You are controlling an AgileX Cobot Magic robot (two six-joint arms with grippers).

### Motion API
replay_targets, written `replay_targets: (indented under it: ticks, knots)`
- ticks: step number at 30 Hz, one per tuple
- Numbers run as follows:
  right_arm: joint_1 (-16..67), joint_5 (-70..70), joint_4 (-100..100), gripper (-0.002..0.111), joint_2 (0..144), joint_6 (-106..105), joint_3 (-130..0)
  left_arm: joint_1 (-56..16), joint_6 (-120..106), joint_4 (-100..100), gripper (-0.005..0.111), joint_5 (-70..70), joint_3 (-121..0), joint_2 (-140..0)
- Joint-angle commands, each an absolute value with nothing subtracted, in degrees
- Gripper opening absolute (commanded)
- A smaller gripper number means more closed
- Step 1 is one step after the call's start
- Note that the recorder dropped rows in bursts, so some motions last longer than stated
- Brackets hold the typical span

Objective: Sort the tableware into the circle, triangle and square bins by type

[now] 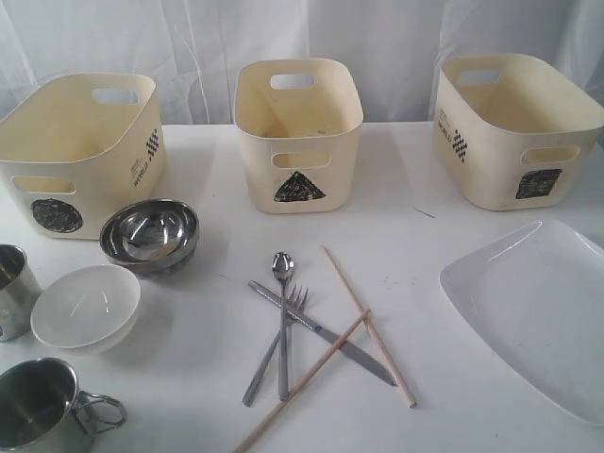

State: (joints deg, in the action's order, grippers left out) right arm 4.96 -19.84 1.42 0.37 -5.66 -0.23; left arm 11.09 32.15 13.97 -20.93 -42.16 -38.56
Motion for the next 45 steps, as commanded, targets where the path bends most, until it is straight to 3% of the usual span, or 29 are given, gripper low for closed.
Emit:
replay_targets:
  ticks: [1,5,12,18,25,27,32,34,45]
  knots:
    - [5.13,-19.61,1.56,0.000,0.00,-5.51,0.00,10.69,31.54,-2.61,0.000,-35.48,-49.37,-45.60]
    - [5.13,-19.61,1.56,0.000,0.00,-5.51,0.00,10.69,31.05,-2.06,0.000,-27.96,-49.37,-45.72]
    - [5.13,-19.61,1.56,0.000,0.00,-5.51,0.00,10.69,27.37,2.60,0.000,-29.64,-49.37,-45.72]
    - [5.13,-19.61,1.56,0.000,0.00,-5.51,0.00,10.69,23.53,17.45,0.000,-16.78,-49.37,-45.95]
    - [5.13,-19.61,1.56,0.000,0.00,-5.51,0.00,10.69,19.29,8.67,0.001,-18.03,-43.03,-57.87]
    - [5.13,-19.61,1.56,0.000,0.00,-5.51,0.00,10.69,18.09,8.23,0.009,-19.30,-41.74,-63.72]
    - [5.13,-19.61,1.56,0.000,0.00,-5.51,0.00,10.69,17.97,1.29,0.048,-18.74,-43.39,-71.46]
    - [5.13,-19.61,1.56,0.000,0.00,-5.51,0.00,10.69,17.79,1.33,0.056,-15.47,-43.54,-73.43]
    - [5.13,-19.61,1.56,0.000,0.00,-5.51,0.00,10.69,16.63,1.33,0.054,-4.74,-43.54,-88.68]
